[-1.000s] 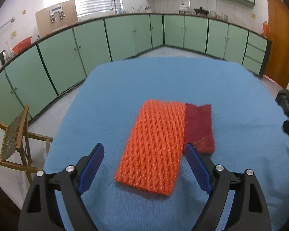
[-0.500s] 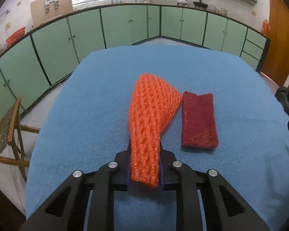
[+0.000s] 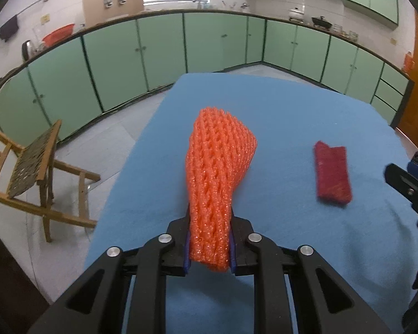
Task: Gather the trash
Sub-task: 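Grasp the dark red scouring pad with the right gripper while the left gripper holds the mesh sleeve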
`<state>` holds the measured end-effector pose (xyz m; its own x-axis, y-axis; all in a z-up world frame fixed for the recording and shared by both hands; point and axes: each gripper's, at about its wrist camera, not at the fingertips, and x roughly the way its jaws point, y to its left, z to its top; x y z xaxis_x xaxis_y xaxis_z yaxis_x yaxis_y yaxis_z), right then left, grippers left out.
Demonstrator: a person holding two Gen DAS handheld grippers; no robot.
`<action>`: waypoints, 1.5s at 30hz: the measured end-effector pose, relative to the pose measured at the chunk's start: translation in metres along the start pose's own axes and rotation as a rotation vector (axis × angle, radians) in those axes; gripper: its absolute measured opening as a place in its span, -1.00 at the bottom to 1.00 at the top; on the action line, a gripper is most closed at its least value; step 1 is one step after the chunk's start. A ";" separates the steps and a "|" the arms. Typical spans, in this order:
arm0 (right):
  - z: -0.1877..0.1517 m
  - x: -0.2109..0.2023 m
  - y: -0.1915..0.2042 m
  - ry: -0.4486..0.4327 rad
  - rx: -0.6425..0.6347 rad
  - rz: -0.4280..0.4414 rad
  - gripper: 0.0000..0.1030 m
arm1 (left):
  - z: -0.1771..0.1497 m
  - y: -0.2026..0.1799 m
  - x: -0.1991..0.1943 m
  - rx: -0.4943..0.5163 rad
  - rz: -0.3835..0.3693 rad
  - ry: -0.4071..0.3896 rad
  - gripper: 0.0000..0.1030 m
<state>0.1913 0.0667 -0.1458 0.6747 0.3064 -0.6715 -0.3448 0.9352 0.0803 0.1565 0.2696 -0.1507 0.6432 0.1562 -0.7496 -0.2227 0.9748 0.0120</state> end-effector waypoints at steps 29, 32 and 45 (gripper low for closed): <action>-0.003 0.038 0.042 0.177 -0.016 0.040 -0.08 | -0.005 0.026 0.011 -0.074 -0.013 0.020 -0.62; 0.000 0.028 0.037 0.172 -0.025 0.049 -0.08 | -0.005 0.023 0.008 -0.072 -0.020 0.017 -0.62; 0.014 -0.033 0.003 0.088 -0.048 0.052 -0.08 | 0.009 -0.010 -0.027 -0.015 -0.072 -0.053 -0.62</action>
<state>0.1771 0.0616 -0.1130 0.5960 0.3359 -0.7293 -0.4106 0.9081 0.0827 0.1477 0.2568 -0.1245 0.6954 0.0938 -0.7124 -0.1846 0.9815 -0.0509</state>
